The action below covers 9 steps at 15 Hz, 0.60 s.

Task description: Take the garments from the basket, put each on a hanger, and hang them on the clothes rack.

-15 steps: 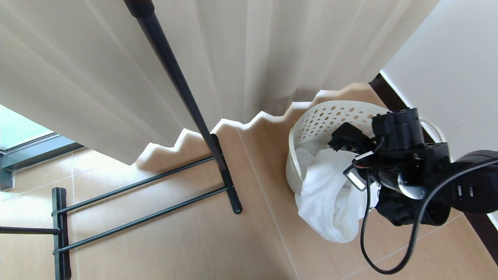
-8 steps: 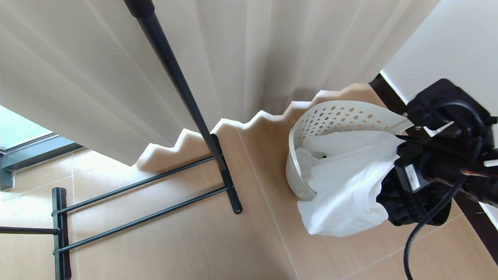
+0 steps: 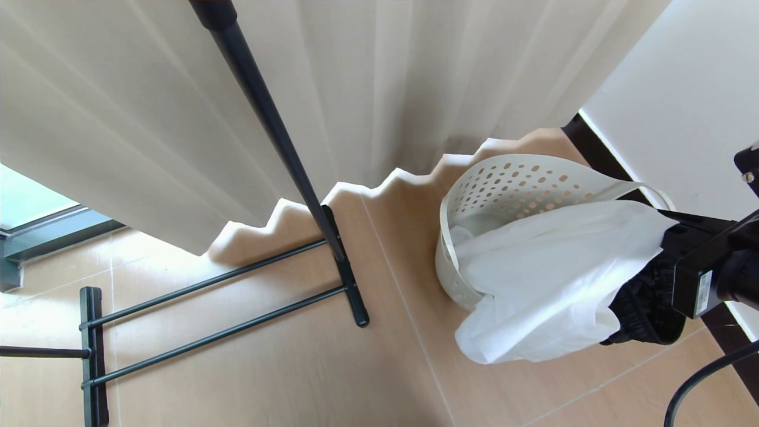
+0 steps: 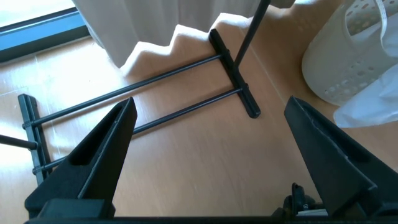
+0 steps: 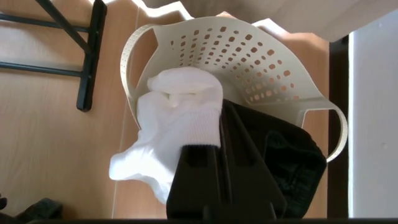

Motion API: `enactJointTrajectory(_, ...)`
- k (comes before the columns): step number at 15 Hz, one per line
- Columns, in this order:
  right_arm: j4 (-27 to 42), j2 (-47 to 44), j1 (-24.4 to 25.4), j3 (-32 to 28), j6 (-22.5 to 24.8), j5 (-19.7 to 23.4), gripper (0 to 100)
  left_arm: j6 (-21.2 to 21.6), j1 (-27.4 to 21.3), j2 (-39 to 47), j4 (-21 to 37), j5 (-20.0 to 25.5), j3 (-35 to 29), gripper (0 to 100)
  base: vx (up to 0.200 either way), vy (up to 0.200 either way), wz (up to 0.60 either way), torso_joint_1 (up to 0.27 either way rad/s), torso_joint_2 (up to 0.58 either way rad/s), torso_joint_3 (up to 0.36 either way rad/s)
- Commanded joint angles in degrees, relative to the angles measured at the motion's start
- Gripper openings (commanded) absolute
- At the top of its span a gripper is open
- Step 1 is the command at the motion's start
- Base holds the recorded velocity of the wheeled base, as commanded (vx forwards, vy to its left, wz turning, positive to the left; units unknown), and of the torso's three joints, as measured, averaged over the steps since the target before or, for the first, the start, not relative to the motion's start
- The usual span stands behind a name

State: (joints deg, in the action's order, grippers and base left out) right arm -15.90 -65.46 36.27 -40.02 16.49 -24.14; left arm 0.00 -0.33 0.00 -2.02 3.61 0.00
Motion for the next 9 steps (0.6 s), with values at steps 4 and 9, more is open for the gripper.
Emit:
enactJointTrajectory(4,-0.4,0.3,0.0,0.5,-0.1,3.3,0,0.0,0.0,0.0,-0.1,0.0,0.0,100,0.0,0.0,0.0,0.001,0.0,0.158)
enactJointTrajectory(9,-0.2,0.3,-0.1,0.9,0.0,4.5,0,0.0,0.0,0.0,-0.1,0.0,0.0,100,0.0,0.0,0.0,0.033,-0.34,-0.094)
